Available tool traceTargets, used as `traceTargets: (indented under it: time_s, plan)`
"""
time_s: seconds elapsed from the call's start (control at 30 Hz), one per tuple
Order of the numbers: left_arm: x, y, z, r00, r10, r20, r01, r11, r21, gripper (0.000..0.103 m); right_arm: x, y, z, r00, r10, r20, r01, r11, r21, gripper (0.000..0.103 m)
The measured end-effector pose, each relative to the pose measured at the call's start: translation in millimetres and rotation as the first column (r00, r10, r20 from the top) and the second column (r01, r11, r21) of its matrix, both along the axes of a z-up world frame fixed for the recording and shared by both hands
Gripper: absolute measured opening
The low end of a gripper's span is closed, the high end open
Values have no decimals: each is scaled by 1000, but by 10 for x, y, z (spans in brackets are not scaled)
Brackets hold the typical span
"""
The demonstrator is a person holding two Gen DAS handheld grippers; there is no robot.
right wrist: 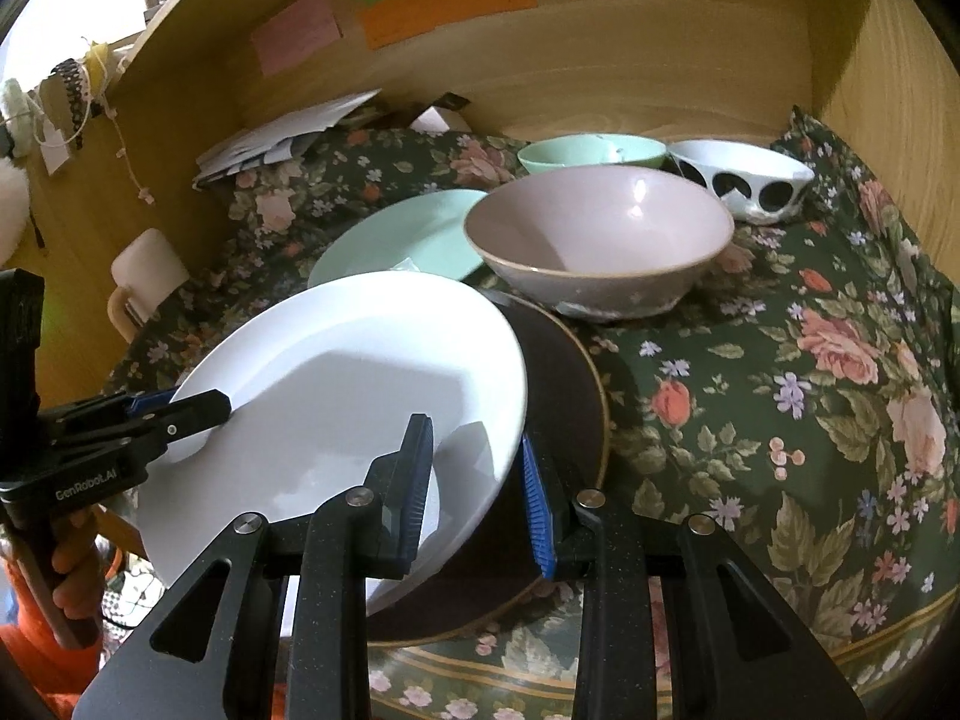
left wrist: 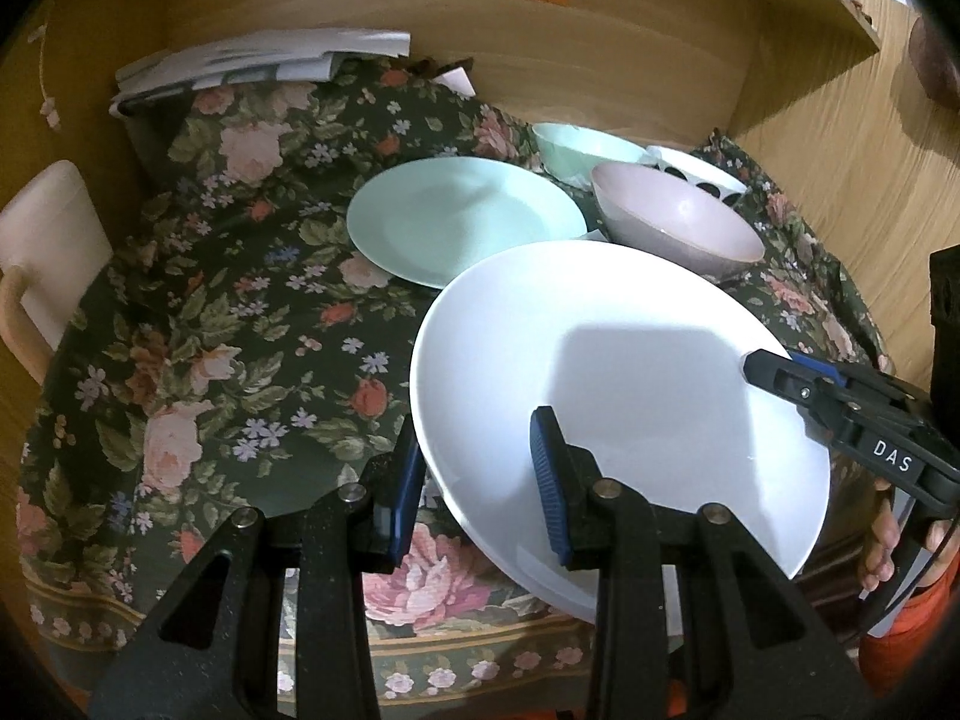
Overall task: Organize plates and bowls
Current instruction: 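Lower the white plate onto the dark brown plate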
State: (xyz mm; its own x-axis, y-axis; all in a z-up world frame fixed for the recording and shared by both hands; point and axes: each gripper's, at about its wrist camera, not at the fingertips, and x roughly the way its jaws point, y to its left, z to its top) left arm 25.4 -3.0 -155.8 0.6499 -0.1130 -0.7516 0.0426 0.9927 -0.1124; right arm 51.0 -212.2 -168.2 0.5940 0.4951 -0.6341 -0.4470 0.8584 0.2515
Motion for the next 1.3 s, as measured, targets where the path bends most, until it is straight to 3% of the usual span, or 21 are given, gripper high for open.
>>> traceTargets:
  time_s: [0.73, 1.3]
  plan:
    - [185, -119, -176, 999, -30, -41, 32, 998, 51, 35, 171, -96, -73, 998, 14, -57, -14, 1000, -7, 29]
    - [201, -173, -146, 999, -45, -18, 47, 995, 91, 35, 98, -110, -15, 999, 25, -39, -27, 997, -66, 29]
